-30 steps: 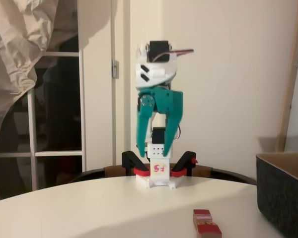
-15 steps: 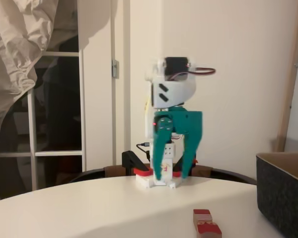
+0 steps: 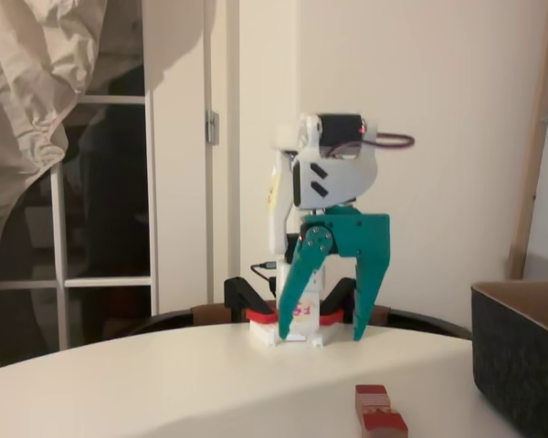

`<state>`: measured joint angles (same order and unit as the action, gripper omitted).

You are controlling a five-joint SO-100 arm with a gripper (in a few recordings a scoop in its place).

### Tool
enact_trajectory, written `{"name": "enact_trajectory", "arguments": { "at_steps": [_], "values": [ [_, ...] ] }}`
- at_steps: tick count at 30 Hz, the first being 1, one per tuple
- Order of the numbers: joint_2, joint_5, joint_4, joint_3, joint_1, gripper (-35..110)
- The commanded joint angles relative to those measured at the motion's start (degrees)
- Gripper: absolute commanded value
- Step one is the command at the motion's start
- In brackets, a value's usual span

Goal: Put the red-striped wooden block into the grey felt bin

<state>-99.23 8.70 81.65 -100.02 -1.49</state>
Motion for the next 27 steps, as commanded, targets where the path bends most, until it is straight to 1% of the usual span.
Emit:
{"name": "enact_trajectory", "arguments": {
  "at_steps": [1, 8, 18, 27],
  "values": [
    [-0.2, 3.1, -0.7, -0.2, -2.4, 30],
    [-0.3, 9.1, -0.6, -0.3, -6.8, 26],
    [0.4, 12.7, -0.7, -0.5, -10.7, 26],
    [5.4, 12.8, -3.0, -0.5, -11.6, 26]
  ]
}}
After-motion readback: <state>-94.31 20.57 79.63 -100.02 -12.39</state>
